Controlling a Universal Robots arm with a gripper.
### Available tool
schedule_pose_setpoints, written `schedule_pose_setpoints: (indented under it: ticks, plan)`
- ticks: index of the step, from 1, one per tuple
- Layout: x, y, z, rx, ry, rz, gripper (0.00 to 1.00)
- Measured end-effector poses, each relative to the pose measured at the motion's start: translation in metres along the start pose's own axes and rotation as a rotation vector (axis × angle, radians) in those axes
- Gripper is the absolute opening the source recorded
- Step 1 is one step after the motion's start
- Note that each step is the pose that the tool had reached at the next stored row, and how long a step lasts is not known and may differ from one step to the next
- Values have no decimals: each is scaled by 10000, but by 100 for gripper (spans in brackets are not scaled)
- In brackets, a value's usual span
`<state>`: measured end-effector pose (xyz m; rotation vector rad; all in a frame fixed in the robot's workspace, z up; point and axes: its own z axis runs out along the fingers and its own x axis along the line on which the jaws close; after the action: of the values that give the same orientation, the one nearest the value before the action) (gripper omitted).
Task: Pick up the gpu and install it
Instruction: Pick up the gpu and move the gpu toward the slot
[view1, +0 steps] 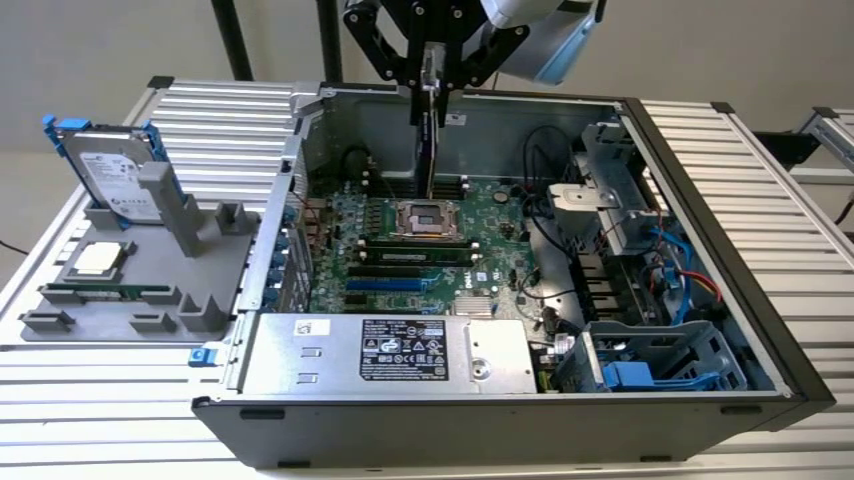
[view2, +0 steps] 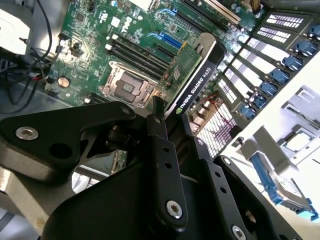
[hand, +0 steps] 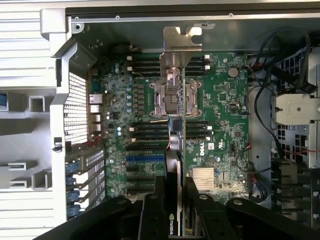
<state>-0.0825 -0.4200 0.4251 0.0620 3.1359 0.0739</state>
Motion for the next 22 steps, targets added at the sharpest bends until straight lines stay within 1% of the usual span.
schedule_pose_setpoints:
  ticks: [22]
  plan:
    - [0, 0, 0, -2, 27, -570, 0]
